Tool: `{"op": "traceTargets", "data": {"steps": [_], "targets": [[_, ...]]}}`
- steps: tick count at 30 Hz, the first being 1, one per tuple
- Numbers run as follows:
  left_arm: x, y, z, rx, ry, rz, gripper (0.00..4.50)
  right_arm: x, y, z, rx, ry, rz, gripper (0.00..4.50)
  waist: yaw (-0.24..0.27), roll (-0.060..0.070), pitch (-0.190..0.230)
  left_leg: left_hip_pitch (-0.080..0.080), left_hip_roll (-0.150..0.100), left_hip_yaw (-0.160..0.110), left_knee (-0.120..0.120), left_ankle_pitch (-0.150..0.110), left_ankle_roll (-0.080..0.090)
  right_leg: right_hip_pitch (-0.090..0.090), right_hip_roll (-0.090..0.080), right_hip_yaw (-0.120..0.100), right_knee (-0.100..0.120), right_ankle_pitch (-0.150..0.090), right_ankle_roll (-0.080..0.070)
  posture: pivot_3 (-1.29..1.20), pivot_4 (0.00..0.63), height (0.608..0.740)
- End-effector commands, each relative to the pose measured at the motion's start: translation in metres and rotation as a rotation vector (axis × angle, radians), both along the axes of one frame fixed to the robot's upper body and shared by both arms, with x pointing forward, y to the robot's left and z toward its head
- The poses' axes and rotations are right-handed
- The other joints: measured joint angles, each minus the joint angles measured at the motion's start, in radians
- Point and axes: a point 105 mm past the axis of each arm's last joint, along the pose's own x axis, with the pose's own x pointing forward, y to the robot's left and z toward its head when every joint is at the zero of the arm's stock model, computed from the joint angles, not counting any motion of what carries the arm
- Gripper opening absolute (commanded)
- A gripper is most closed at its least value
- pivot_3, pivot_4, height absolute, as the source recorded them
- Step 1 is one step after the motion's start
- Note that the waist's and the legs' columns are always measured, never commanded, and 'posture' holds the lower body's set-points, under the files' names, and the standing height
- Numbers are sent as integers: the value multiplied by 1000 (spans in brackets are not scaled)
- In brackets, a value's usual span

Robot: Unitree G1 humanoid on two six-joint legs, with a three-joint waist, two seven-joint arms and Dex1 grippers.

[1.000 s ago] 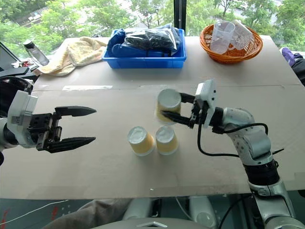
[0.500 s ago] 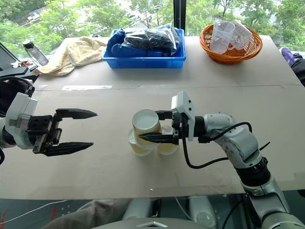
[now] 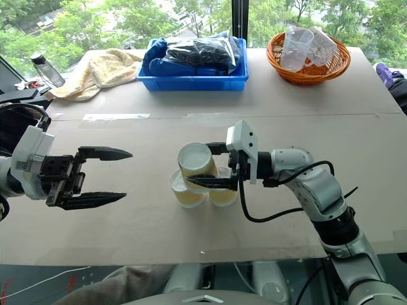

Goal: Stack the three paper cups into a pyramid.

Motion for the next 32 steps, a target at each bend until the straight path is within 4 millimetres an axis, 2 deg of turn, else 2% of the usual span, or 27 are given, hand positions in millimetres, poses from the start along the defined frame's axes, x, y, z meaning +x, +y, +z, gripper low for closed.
{"op": "traceTargets", "data": {"steps": [1,8,11,14,17,21,23,25,28,32], "targets": [[-1,1,6,12,-37,-5,4500,-5,-2,16,33,-38,22,4478,0,0,0,0,0,0,0,0,0,0,0,0,0,0,0,0,150,740],[-1,1,4,10,-36,6,4500,-11,-8,18,43,-26,25,4478,0,0,0,0,0,0,0,0,0,0,0,0,0,0,0,0,150,740],[4,6,-5,20,-27,97,4500,-19,-27,18,35,-17,1,4478,3,0,0,0,0,0,0,0,0,0,0,0,-1,0,0,0,150,740],[2,5,-30,17,55,188,4500,-19,-57,9,-37,-33,-82,4478,4,0,0,-1,0,0,0,-1,1,0,-1,0,-1,0,0,0,150,740],[4,1,-48,13,53,278,4500,-18,-82,4,-64,-12,-159,4478,5,-1,0,-2,0,0,0,-1,2,0,-1,0,-2,0,0,0,150,740],[16,1,-76,6,34,459,4500,-4,-129,-21,-112,40,-355,4478,11,-1,0,1,0,-1,0,-1,2,2,-1,-1,0,0,0,0,150,740],[18,5,-101,-1,38,552,4500,10,-167,-38,-85,85,-533,4478,12,-3,0,1,0,0,0,-1,2,3,-1,0,0,0,0,0,150,740],[21,9,-114,-9,26,620,4500,17,-196,-57,-55,101,-671,4478,19,-4,-1,2,0,1,0,-1,2,3,-1,1,0,0,0,0,150,740],[25,7,-118,-32,8,652,4500,19,-213,-79,-35,87,-773,4478,27,-6,-1,1,0,1,0,-1,2,3,0,0,0,0,0,0,150,740],[31,3,-120,-45,6,677,4500,15,-210,-89,-19,45,-770,4478,27,-3,-1,3,0,2,0,-1,2,3,0,1,1,0,0,0,150,740]]}}
